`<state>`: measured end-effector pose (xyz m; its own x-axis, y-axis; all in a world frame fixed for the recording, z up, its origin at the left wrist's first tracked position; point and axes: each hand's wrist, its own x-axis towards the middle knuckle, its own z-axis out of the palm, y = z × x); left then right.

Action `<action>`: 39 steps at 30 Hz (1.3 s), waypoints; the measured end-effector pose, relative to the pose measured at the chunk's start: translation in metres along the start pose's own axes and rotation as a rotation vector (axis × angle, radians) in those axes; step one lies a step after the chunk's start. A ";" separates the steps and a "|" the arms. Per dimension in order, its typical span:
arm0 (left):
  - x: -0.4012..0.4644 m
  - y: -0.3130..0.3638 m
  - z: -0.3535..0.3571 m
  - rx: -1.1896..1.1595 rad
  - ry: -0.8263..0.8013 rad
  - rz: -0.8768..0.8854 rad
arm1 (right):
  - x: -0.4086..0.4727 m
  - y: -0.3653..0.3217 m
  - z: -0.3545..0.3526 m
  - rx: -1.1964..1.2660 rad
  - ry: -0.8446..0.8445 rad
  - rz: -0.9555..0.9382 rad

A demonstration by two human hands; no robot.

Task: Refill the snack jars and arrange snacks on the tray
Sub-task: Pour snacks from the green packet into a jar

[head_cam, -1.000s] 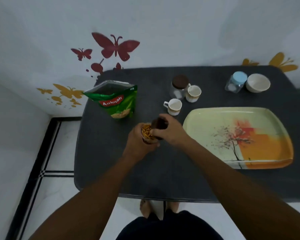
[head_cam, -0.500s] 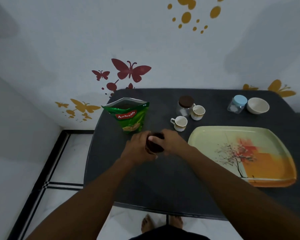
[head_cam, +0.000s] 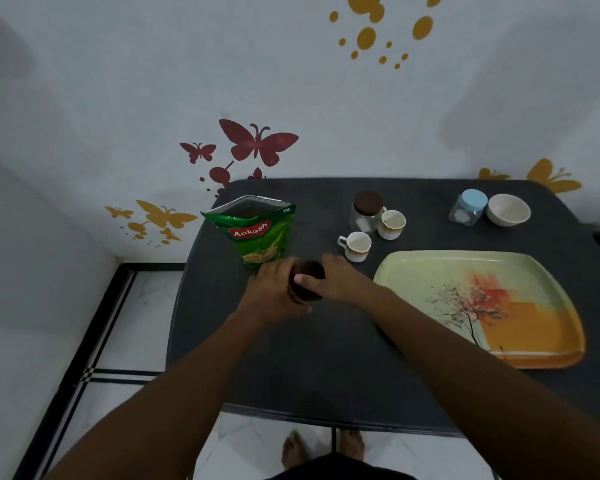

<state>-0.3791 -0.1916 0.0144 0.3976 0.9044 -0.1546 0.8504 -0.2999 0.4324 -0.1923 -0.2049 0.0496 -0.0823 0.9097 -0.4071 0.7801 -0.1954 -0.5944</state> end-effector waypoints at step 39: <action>0.034 0.026 -0.022 -0.069 0.069 0.163 | -0.001 -0.006 -0.032 -0.062 0.175 0.115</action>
<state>-0.3504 -0.1618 0.0396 0.5018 0.8648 -0.0172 0.7499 -0.4250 0.5069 -0.1772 -0.1931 0.0763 0.1146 0.9334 -0.3400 0.8151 -0.2840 -0.5050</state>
